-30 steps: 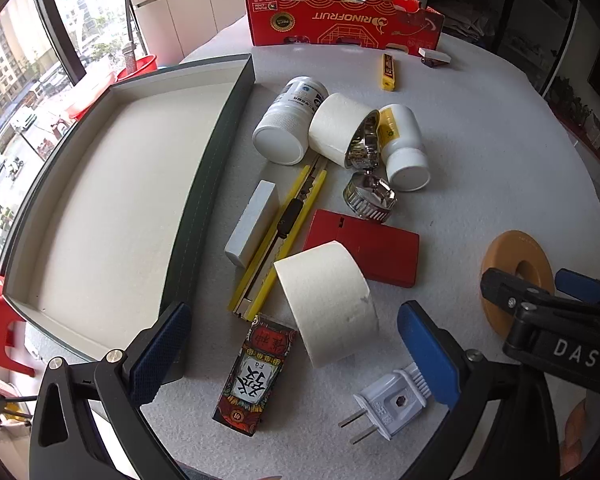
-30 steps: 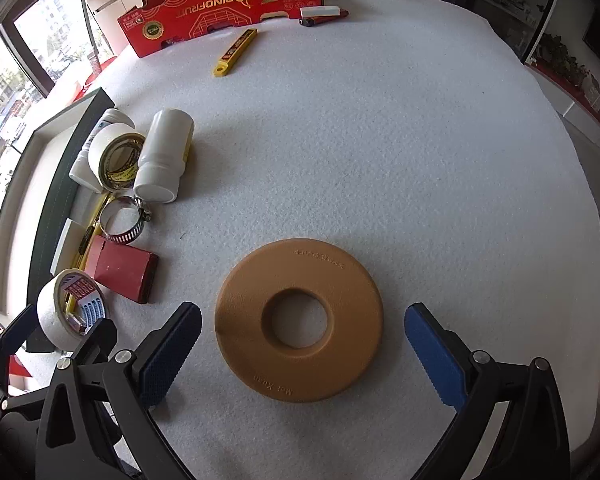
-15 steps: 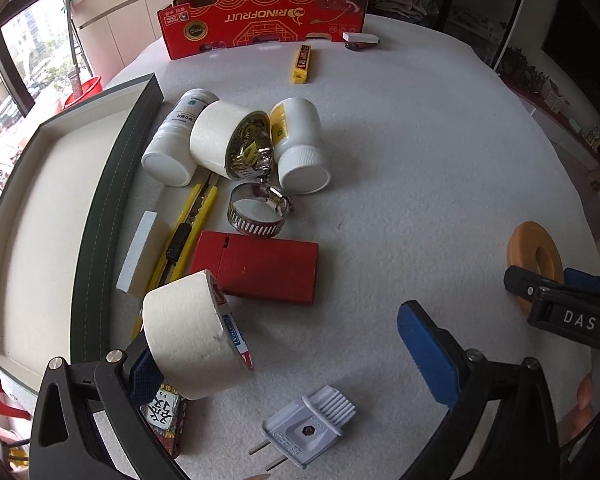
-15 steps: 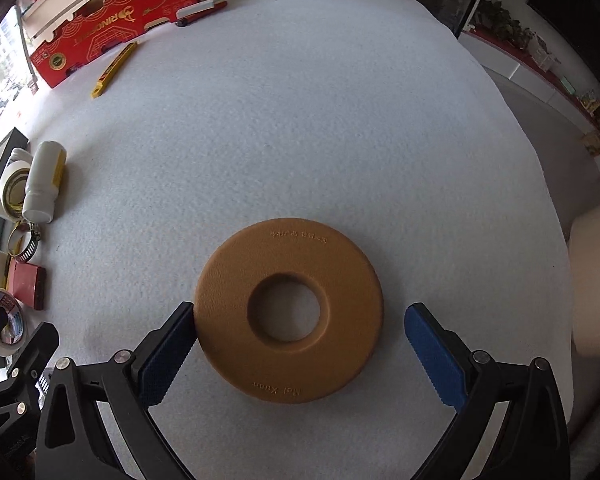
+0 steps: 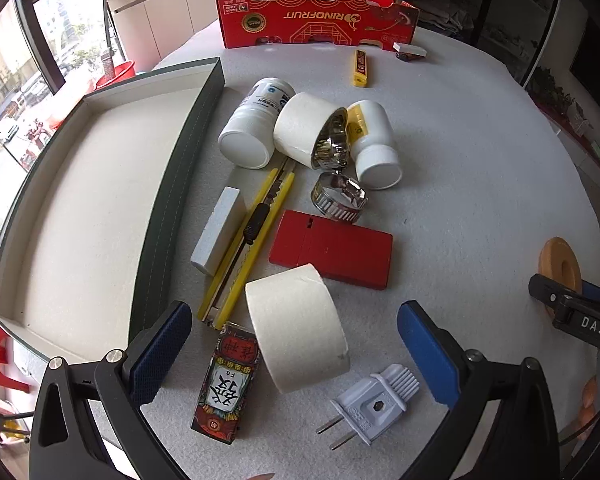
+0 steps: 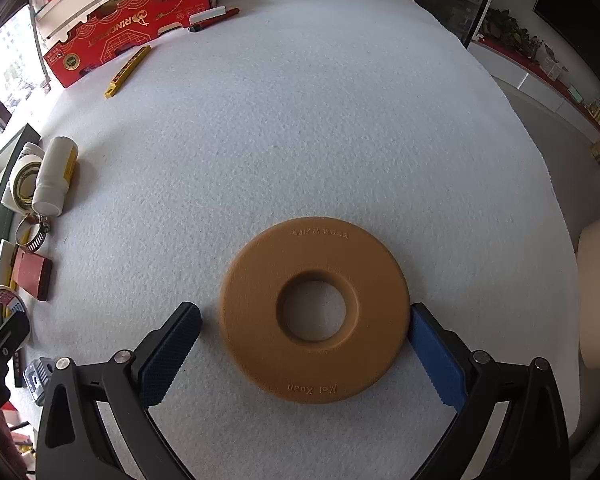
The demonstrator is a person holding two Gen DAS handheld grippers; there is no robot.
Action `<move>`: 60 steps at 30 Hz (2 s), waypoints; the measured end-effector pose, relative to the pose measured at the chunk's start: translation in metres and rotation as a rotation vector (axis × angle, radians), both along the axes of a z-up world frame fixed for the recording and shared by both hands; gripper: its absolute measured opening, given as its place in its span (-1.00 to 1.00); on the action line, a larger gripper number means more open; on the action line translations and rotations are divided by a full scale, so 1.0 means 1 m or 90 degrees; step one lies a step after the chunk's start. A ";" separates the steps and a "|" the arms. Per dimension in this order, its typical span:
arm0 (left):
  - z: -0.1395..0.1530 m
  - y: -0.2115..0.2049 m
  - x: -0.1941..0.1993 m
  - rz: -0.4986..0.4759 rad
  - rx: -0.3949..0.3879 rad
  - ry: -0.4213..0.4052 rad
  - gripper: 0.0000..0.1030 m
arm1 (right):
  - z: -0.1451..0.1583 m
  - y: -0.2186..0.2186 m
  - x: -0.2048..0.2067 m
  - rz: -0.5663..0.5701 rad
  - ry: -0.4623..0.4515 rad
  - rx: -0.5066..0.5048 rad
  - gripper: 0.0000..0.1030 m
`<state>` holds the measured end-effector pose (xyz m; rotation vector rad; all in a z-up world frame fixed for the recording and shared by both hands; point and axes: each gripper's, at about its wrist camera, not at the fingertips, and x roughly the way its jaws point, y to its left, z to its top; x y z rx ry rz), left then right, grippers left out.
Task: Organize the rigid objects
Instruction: 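Grasp the tan ring with the right gripper while the left gripper grasps the white tape roll, then carry the ring and tape roll into the tray and release both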
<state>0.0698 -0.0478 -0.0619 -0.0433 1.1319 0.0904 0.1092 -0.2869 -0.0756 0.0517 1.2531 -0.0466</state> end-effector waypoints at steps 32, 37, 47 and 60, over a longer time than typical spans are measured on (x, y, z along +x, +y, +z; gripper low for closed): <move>-0.006 -0.010 0.007 -0.018 -0.017 0.016 -0.35 | 0.004 0.000 -0.014 0.009 -0.047 0.004 0.71; 0.006 0.002 -0.008 -0.021 -0.057 -0.013 -0.35 | 0.015 -0.001 -0.025 -0.002 -0.062 0.022 0.71; 0.048 -0.002 -0.028 -0.049 -0.042 -0.067 -0.35 | 0.059 0.019 -0.053 0.018 -0.112 0.067 0.71; 0.085 0.022 -0.041 -0.035 -0.029 -0.127 -0.35 | 0.107 0.076 -0.055 0.082 -0.155 0.074 0.72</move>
